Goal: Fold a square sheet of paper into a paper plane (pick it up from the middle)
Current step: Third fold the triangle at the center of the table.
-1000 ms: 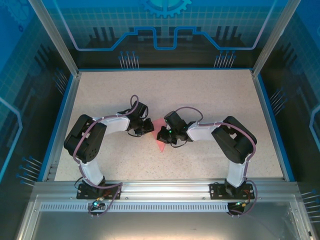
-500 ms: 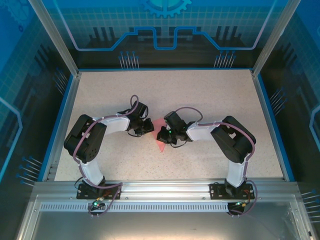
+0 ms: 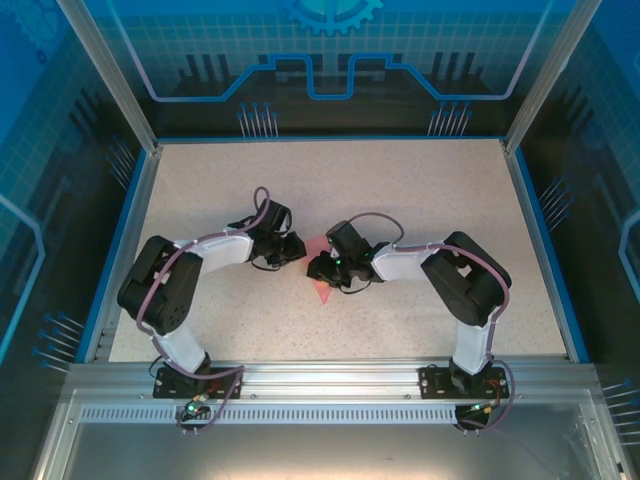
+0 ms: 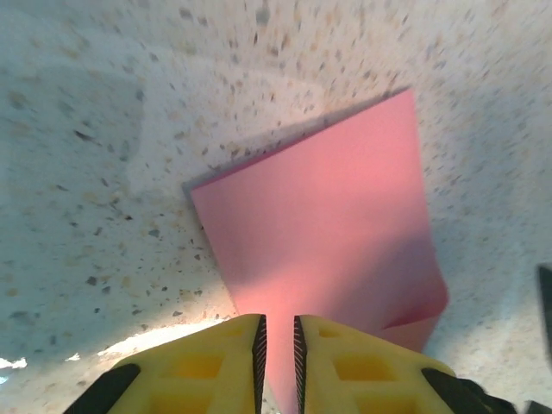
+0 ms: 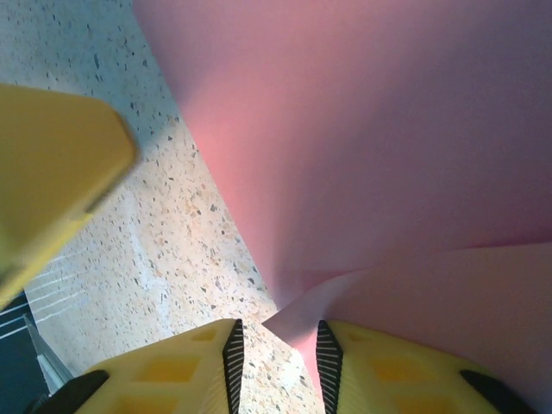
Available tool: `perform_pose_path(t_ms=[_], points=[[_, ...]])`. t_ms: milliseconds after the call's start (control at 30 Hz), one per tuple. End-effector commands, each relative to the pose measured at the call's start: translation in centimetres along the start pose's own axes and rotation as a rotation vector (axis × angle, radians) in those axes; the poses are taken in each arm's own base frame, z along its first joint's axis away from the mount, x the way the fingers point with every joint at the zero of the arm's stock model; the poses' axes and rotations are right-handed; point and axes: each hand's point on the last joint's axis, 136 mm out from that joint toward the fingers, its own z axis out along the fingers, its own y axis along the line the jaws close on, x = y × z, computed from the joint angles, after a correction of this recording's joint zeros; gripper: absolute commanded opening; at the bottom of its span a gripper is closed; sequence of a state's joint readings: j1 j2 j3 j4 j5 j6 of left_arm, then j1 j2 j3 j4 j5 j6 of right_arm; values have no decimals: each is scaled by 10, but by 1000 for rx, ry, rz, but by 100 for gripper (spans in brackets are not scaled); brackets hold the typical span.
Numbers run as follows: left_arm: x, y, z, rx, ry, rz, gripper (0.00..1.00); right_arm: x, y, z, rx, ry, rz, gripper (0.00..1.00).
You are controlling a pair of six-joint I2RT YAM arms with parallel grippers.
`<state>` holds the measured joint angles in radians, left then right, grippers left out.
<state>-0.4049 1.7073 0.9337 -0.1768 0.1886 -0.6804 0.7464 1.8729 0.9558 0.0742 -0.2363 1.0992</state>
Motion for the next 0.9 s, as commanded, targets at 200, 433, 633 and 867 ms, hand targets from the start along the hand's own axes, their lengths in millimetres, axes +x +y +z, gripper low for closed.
perform_pose_path(t_ms=[200, 433, 633, 867], points=[[-14, 17, -33, 20, -93, -99, 22, 16, -34, 11, 121, 33, 25, 34], [1, 17, -35, 57, -57, -105, 23, 16, -37, 9, 132, 28, 27, 23], [8, 9, -34, 109, -22, -99, 23, 17, -40, 10, 138, 32, 25, 19], [17, -2, -32, 161, 20, -80, 22, 18, -41, 10, 136, 33, 28, 8]])
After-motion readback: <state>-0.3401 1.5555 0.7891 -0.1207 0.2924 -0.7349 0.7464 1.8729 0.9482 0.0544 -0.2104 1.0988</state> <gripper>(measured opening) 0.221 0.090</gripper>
